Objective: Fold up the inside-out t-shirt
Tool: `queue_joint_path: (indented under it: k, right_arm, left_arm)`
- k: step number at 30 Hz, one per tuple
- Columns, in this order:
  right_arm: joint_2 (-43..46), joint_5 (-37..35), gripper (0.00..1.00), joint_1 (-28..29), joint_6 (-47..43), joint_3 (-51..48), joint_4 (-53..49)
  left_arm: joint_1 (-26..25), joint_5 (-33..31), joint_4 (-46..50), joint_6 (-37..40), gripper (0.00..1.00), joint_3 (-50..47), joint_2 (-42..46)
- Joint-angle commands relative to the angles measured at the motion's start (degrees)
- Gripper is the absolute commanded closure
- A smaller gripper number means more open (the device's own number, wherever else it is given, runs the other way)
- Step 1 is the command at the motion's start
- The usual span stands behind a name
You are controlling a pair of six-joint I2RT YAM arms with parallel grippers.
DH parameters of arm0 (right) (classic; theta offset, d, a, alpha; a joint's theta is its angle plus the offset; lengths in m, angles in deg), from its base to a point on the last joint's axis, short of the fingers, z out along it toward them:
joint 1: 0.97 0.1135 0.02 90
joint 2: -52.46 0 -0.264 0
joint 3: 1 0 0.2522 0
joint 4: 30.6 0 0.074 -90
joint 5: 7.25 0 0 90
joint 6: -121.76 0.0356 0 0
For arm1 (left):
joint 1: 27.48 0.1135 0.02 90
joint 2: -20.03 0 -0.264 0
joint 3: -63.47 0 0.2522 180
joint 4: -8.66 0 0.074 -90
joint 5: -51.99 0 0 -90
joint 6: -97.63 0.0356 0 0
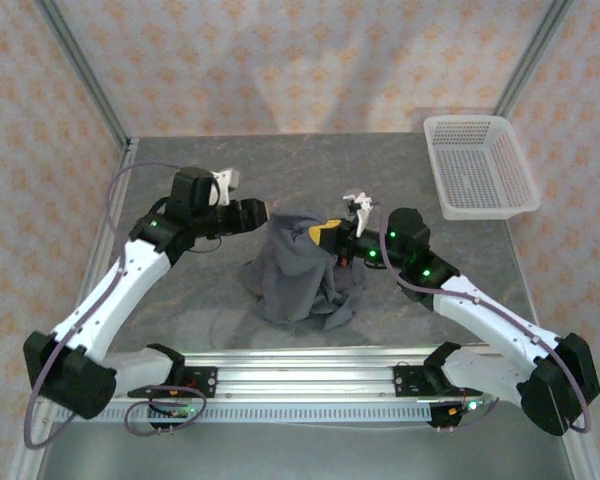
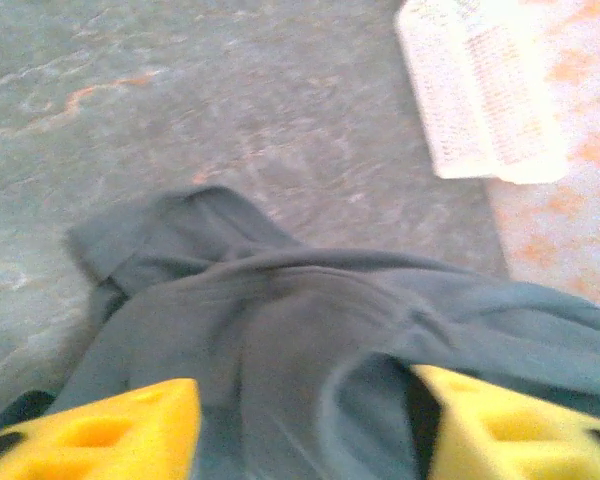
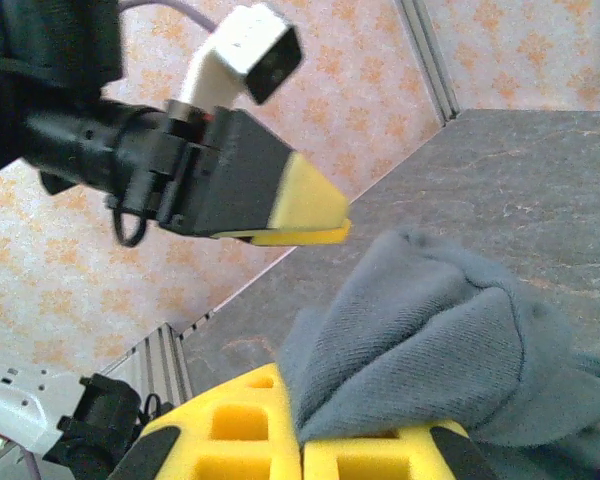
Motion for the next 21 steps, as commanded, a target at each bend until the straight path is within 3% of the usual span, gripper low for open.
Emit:
queue_joint_path:
  k: [1, 3, 6, 8, 10, 12, 13, 14, 15, 19, 21]
  right_arm:
    - [-0.43, -0.89, 1.00, -0.17, -1.59, -0.44, 4.58]
    - [-0.80, -0.74, 1.00, -0.17, -1.13, -0.43, 5.29]
    - [-1.26, -0.56, 1.00, -0.17, -0.50, -0.45, 6.07]
    - [-1.66, -0.37, 1.00, -0.17, -0.30, -0.50, 6.02]
    - [-1.84, 0.19, 1.00, -0.16, 0.11, -0.54, 6.10]
    - [-1.91, 0.79, 1.00, -0.12, 0.54, -0.42, 6.27]
    - [-1.89, 0.75, 1.00, -0.11, 0.62, -0.41, 6.10]
    - [-1.80, 0.31, 1.00, -0.17, 0.65, -0.36, 5.93]
    - [-1.64, -0.50, 1.00, -0.16, 0.64, -0.44, 5.69]
    - [-0.71, -7.59, 1.00, -0.17, 0.34, -1.61, 4.96]
    - [-0.41, -11.68, 1.00, -0.09, 0.94, -2.78, 4.70]
  left_arm:
    - [-0.58, 5.54, -4.42, -14.94, 0.58, -4.55, 1.31]
    - [-1.88, 6.73, -7.09, -17.75, 0.65, -5.46, 1.18]
    - [-3.96, 9.29, -12.57, -21.59, 0.64, -5.63, -1.15]
    - [-5.14, 12.04, -19.34, -25.52, 0.54, -6.03, -3.38]
    - [-6.46, 12.77, -26.01, -29.20, 0.29, -6.54, -5.24]
    - [-7.20, 12.22, -28.62, -30.83, 0.18, -6.70, -6.59]
    - [-7.42, 11.99, -29.46, -31.78, 0.18, -7.01, -7.16]
    - [-7.59, 12.06, -30.46, -32.69, 0.22, -7.32, -7.65]
    - [-7.68, 12.31, -31.22, -33.63, 0.33, -7.81, -8.14]
    - [-7.65, 11.20, -26.85, -31.57, 0.89, -7.91, -7.32]
    - [-7.18, 9.62, -22.99, -29.31, 1.00, -7.10, -6.11]
